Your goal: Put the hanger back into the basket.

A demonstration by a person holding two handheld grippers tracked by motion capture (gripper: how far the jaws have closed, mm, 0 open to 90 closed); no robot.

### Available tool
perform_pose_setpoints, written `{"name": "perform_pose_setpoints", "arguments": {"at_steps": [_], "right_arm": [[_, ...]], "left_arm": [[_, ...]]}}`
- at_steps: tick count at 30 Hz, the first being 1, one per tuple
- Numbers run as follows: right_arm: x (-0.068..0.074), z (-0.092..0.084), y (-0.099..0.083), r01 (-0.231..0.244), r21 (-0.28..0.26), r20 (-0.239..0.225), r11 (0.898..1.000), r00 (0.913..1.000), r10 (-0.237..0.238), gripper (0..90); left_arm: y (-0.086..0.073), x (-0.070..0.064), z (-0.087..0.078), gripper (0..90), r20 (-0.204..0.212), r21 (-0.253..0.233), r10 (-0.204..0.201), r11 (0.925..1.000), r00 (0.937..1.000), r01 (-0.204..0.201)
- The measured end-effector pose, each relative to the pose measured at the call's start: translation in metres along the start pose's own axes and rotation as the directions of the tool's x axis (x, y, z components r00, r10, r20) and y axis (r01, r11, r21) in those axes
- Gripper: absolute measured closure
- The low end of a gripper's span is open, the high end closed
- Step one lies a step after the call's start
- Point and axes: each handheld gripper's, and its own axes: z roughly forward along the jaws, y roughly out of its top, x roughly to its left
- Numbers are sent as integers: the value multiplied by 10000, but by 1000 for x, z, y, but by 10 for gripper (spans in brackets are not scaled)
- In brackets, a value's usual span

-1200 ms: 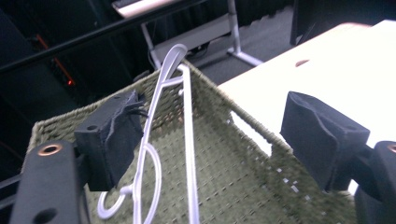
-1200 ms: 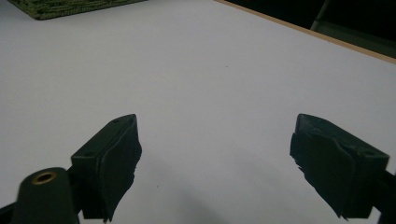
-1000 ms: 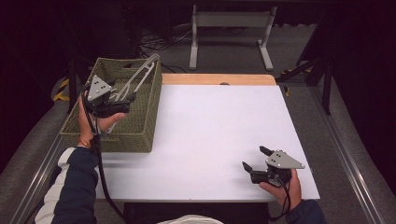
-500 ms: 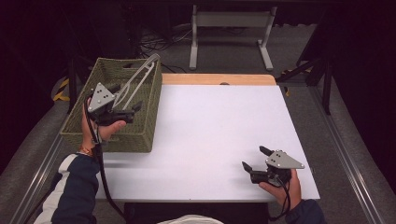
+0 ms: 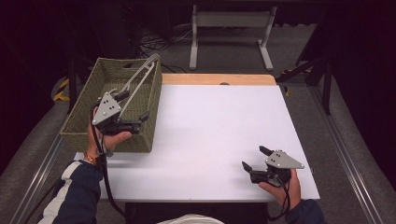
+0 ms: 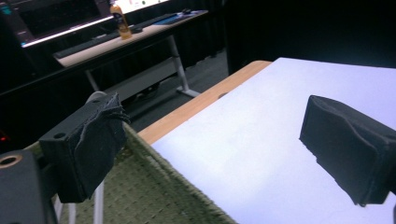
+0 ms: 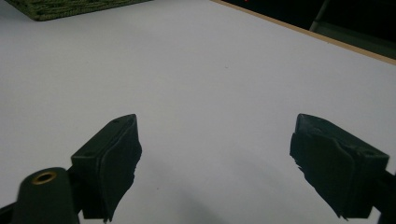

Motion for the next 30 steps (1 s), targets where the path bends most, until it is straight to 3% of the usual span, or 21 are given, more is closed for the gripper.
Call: {"name": "perform_pose_setpoints", "arguments": {"at_steps": [18, 23, 30], "right_arm": [[-1, 1, 2, 3, -97, 211, 10000, 9998, -1, 157], [-1, 2, 3, 38, -80, 235, 10000, 9997, -36, 157], [-1, 3, 3, 44, -59, 224, 10000, 9997, -42, 158]], "left_arm": [[-15, -27, -10, 86, 689, -332, 324, 9990, 9971, -302], [-19, -32, -13, 87, 894, -479, 260, 9986, 9957, -218], [-23, -39, -15, 88, 1056, -429, 349, 9986, 9938, -305]]}}
